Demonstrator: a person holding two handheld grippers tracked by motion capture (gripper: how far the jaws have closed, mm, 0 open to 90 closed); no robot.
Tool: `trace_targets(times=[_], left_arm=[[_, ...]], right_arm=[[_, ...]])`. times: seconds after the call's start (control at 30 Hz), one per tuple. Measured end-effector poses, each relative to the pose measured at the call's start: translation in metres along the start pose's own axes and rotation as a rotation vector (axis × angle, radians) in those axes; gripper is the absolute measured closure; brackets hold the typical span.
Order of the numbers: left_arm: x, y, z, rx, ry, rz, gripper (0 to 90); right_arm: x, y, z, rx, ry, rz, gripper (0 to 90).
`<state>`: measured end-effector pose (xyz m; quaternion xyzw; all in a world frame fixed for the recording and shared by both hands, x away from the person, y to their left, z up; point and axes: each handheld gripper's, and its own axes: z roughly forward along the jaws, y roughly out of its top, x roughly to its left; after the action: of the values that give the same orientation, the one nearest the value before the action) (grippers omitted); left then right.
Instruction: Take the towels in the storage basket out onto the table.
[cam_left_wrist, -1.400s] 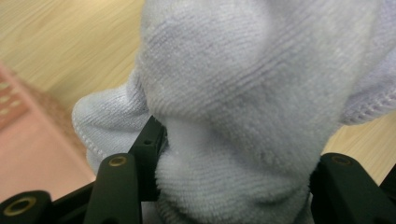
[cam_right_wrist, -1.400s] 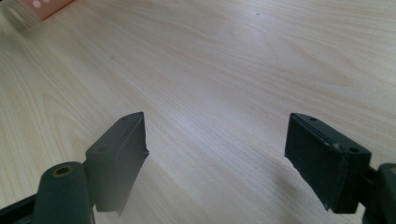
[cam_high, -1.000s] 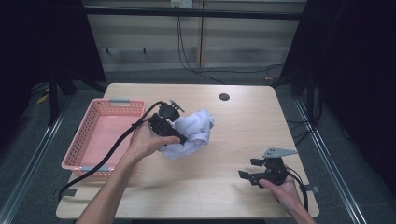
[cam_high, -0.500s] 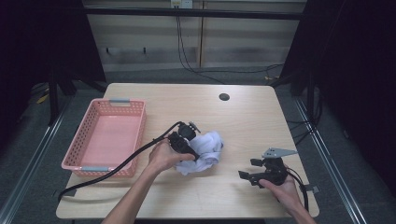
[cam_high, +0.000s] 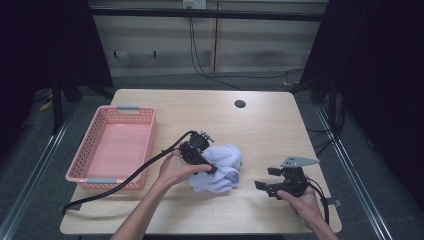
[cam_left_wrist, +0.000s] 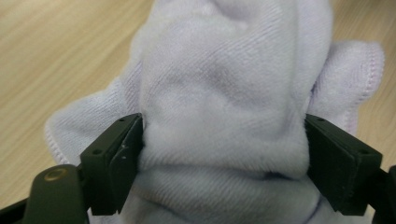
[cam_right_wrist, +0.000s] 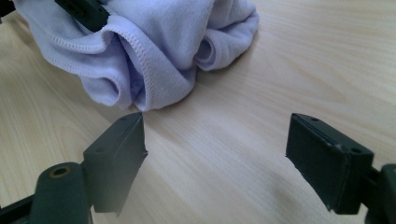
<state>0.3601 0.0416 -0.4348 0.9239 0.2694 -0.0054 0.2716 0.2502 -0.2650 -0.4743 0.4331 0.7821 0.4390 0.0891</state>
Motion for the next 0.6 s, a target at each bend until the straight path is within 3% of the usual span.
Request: trace_targets(times=[0.07,0.1,0.2,0.23,0.33,0.4,0.47,0.5,0.6], left_arm=[[0.000,0.000,-0.003,-0.009,0.000,-0.005,16.5],[-0.001,-0.001,-0.011,-0.055,-0.005,-0.019,17.6],[0.000,-0.006,-0.026,-0.119,-0.025,-0.041,20.5],[0.001,-0.009,-0.030,-0.131,-0.006,-0.040,21.9],[0.001,-0.020,-0.040,-0.149,-0.006,-0.053,27.6],[-0.001,-0.028,-0.046,-0.153,0.017,-0.044,31.7],[-0.002,-0.037,-0.050,-0.179,0.021,-0.064,33.7],[-0.003,-0.041,-0.052,-0.175,0.022,-0.050,38.0],[-0.004,-0.056,-0.058,-0.195,0.041,-0.065,42.5]], right_arm=[[0.000,0.002,0.000,-0.008,0.014,-0.004,19.6],[0.004,0.008,0.000,-0.019,0.028,-0.017,18.9],[0.010,0.019,0.001,-0.027,0.036,-0.043,19.1],[0.012,0.022,0.002,-0.032,0.043,-0.046,19.8],[0.019,0.035,0.010,-0.037,0.064,-0.070,23.8],[0.025,0.045,0.019,-0.031,0.080,-0.103,28.8],[0.028,0.053,0.028,-0.032,0.090,-0.108,28.9],[0.030,0.057,0.033,-0.029,0.093,-0.116,30.4],[0.037,0.070,0.050,-0.022,0.119,-0.122,31.6]])
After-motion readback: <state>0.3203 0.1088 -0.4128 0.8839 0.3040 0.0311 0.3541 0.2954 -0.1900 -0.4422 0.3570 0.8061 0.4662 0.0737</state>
